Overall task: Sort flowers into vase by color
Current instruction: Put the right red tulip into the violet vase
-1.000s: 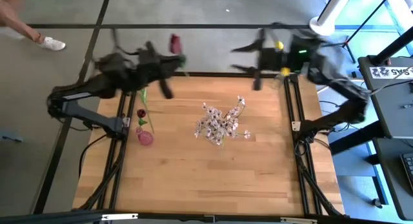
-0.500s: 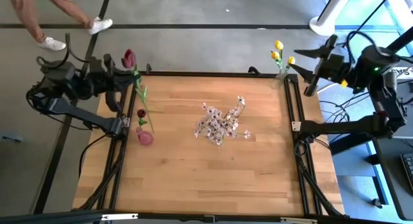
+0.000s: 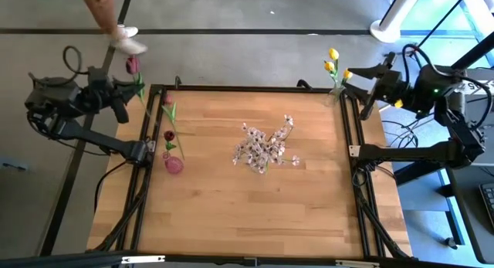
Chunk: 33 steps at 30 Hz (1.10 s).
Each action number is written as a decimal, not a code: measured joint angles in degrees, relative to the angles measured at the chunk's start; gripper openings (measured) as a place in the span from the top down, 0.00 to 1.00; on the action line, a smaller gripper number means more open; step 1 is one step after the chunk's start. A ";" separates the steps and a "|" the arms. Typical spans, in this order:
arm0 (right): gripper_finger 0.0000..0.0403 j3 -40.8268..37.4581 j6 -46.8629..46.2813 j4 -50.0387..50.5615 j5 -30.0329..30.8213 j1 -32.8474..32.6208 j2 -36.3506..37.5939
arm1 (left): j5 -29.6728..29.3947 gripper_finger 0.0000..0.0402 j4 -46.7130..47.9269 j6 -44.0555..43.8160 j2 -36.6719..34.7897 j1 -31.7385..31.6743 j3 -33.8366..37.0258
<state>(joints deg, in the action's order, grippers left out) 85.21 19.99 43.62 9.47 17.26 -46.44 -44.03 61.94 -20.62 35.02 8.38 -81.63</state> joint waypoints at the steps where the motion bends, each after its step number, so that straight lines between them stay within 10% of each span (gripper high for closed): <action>1: 0.53 0.00 -0.43 0.09 -0.02 0.00 0.00 | 1.51 0.99 1.60 -2.04 -0.35 0.00 0.03; 11: 0.53 0.04 -2.26 0.03 -0.01 0.01 -0.33 | 14.53 0.99 1.84 -8.39 -2.22 0.01 0.69; 33: 0.53 0.05 -5.22 0.76 0.03 0.00 -0.31 | 21.84 0.99 -11.13 -10.17 -11.51 0.02 21.60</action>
<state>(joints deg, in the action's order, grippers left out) 85.26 14.77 44.37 9.50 17.26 -46.74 -22.19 50.81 -30.79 23.51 8.40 -60.04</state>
